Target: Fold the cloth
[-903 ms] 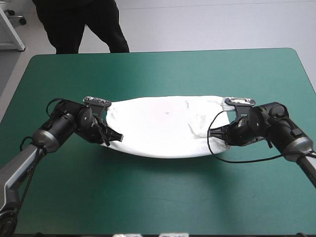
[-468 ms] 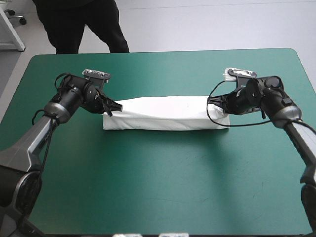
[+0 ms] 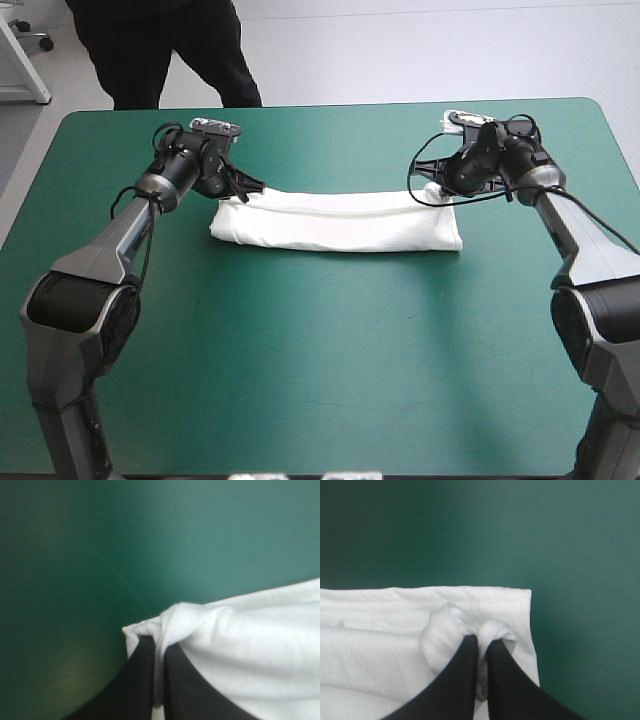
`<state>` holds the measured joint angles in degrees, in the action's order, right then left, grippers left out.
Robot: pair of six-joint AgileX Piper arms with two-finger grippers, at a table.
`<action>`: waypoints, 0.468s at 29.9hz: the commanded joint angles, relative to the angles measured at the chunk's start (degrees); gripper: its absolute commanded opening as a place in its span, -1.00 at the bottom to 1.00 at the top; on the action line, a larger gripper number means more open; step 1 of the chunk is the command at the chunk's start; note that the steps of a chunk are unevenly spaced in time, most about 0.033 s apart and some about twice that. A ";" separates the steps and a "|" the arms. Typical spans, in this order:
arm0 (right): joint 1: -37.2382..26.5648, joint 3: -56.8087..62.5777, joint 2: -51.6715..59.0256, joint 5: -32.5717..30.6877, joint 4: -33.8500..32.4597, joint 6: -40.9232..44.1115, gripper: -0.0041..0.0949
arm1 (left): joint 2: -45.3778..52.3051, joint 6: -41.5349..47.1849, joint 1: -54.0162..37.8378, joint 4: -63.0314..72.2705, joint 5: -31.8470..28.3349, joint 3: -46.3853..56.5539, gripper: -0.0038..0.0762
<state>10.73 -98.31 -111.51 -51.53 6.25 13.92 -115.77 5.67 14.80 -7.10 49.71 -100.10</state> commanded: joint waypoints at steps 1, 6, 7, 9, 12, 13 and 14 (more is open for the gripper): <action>-0.46 -4.04 0.59 1.71 -0.41 -0.73 -0.95 | 0.99 1.38 -0.03 0.44 -4.33 -2.04 -0.92; -0.46 -4.47 -1.13 1.40 -0.54 -4.94 -0.61 | -1.06 2.00 -0.03 1.05 -5.84 -2.04 -0.50; -0.46 -4.47 -1.17 0.87 -0.12 -5.51 -0.44 | -1.09 1.69 -0.03 1.93 -5.84 -2.04 -0.30; -0.46 -4.60 -1.17 -0.63 0.01 -6.27 -0.08 | -1.09 0.91 -0.03 2.73 -5.84 -2.04 0.09; -0.46 -4.92 -0.66 -2.82 -0.10 -6.27 0.17 | -0.09 0.32 -0.03 2.82 -4.13 -2.23 0.53; -0.46 -5.00 -0.27 -3.25 -0.45 -6.42 0.17 | 0.45 0.32 -0.03 2.28 -3.08 -2.28 0.59; -0.46 -5.00 0.38 -3.53 -0.82 -6.42 0.17 | 1.08 0.32 -0.03 1.87 -1.85 -2.64 0.59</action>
<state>10.70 -101.29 -115.77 -54.94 6.01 8.30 -119.97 6.08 14.69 -5.19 47.18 -100.28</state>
